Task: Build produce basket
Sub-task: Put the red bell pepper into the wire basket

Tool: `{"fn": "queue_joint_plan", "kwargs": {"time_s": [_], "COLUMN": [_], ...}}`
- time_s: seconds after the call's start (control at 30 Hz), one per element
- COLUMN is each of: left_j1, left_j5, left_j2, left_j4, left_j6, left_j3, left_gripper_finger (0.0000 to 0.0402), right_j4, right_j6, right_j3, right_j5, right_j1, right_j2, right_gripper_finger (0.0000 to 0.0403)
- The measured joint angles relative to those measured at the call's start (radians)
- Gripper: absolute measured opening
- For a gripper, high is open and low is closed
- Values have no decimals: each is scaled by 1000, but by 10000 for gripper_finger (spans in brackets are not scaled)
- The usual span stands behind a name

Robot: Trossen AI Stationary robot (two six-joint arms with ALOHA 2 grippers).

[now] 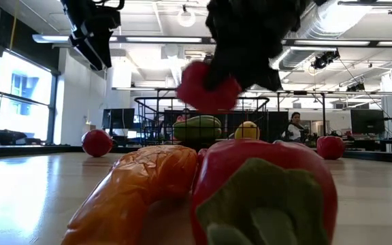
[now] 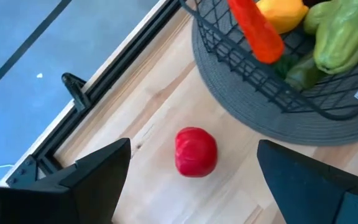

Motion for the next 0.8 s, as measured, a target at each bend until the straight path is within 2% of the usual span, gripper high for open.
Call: {"fn": "queue_joint_plan", "kwargs": {"time_s": [0.2, 0.47, 0.8], "left_j1": [24, 28, 29], "left_j5": [-36, -65, -45], "left_j2": [0, 1, 1], "left_j4": [1, 1, 1], "left_j6": [19, 26, -13], "left_j3": [0, 0, 0], "left_gripper_finger": [342, 342, 342], "right_j4": [4, -5, -43], "right_j6": [-38, -106, -158], "right_j3": [0, 0, 0], "right_j5": [116, 215, 197], "right_j1": [-50, -155, -302], "right_j2": [-104, -189, -198], "right_gripper_finger": [182, 184, 186]}}
